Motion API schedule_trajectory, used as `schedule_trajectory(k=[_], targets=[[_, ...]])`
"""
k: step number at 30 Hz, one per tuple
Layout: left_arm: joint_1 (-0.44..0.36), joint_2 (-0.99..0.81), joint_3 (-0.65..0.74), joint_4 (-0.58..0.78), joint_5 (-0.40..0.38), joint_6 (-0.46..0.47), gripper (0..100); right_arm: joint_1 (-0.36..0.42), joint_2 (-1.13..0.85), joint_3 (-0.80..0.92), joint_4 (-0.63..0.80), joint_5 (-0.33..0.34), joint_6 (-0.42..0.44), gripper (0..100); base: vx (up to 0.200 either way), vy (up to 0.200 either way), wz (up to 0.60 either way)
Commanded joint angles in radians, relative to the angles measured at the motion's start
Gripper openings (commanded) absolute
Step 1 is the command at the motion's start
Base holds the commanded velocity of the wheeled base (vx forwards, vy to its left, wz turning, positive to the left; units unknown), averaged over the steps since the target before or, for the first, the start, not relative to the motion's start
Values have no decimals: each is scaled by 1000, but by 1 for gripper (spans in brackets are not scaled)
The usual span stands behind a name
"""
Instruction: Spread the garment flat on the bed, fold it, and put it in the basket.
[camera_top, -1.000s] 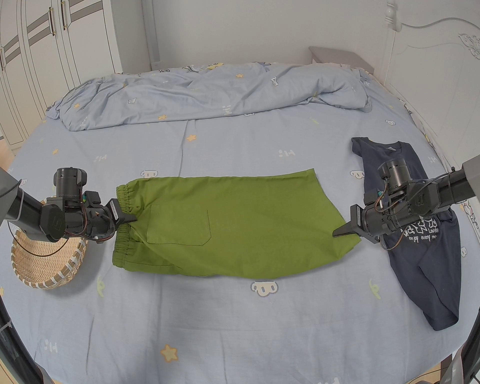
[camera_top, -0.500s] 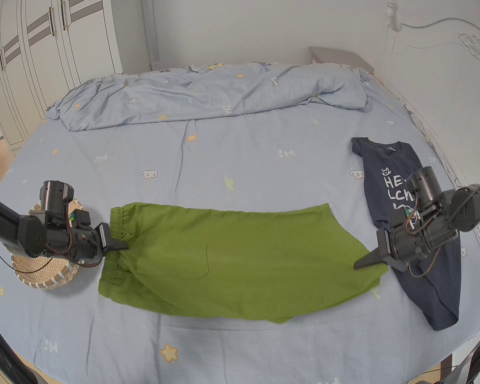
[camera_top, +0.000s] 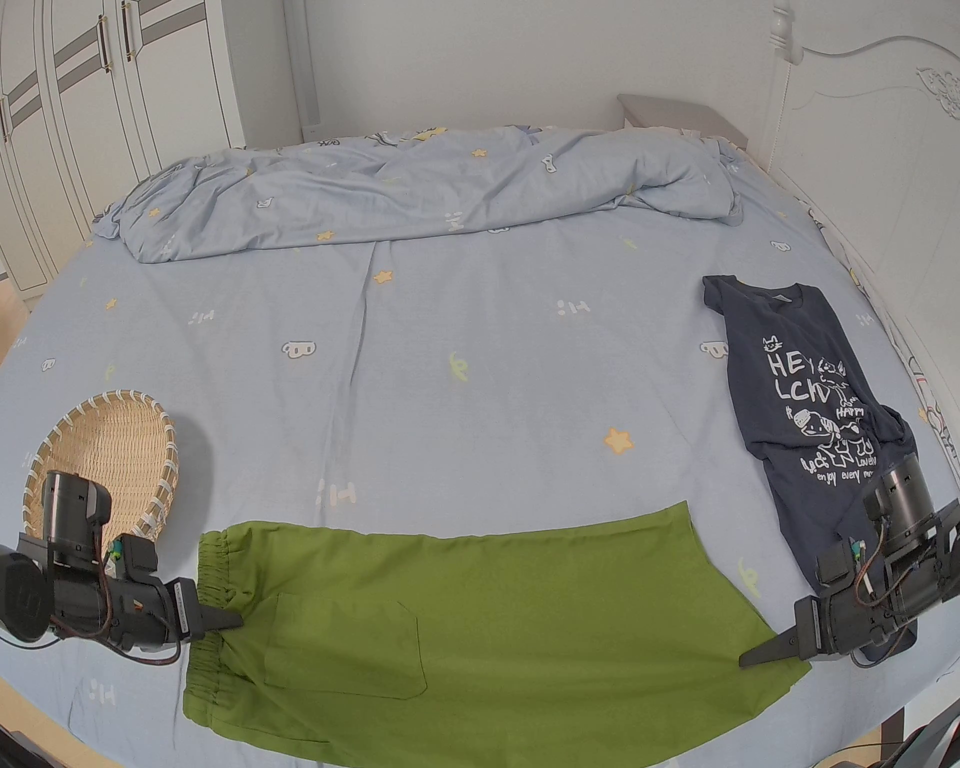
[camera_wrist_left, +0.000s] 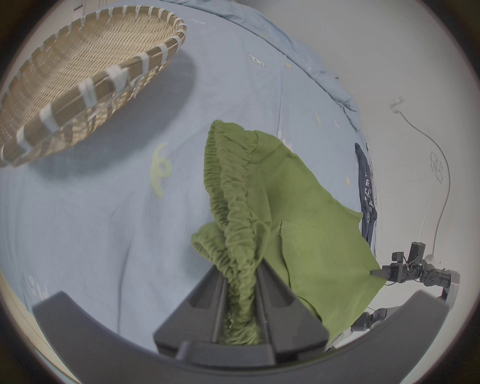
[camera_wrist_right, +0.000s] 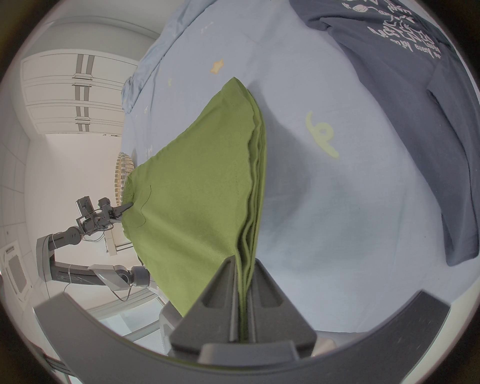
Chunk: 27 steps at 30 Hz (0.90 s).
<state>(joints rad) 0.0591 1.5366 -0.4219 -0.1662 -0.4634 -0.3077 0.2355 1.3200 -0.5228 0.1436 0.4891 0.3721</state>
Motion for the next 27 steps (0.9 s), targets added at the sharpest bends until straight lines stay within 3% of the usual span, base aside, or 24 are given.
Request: schedule_trajectory(k=[1,3,4,8,13,17,20,24,27], targets=[[-16,-59,75,-16,-1,4,0,10,-47,89,-50,2,-4,0,0,0,0],[-19,-56,92,-38,-1,4,0,10,-45,107,-75,3,-6,0,0,0,0],[-19,-56,92,-38,-1,4,0,10,-45,107,-75,3,-6,100,0,0,0],[-19,-59,97,-53,-3,5,0,8,-42,107,-84,5,-1,100,0,0,0],[4,-79,95,-46,-8,107,0,-21,-47,56,-84,5,5,100,0,0,0],[44,-92,80,-42,-8,133,0,-35,-42,-17,-79,5,8,100,0,0,0],[130,-93,32,-7,-8,208,0,-25,-41,-123,-73,5,64,100,0,0,0],[219,-50,6,33,-8,334,0,-22,-39,-129,-75,6,73,100,0,0,0],[248,-36,-23,50,-9,355,0,-22,-27,-117,-75,6,71,100,0,0,0]])
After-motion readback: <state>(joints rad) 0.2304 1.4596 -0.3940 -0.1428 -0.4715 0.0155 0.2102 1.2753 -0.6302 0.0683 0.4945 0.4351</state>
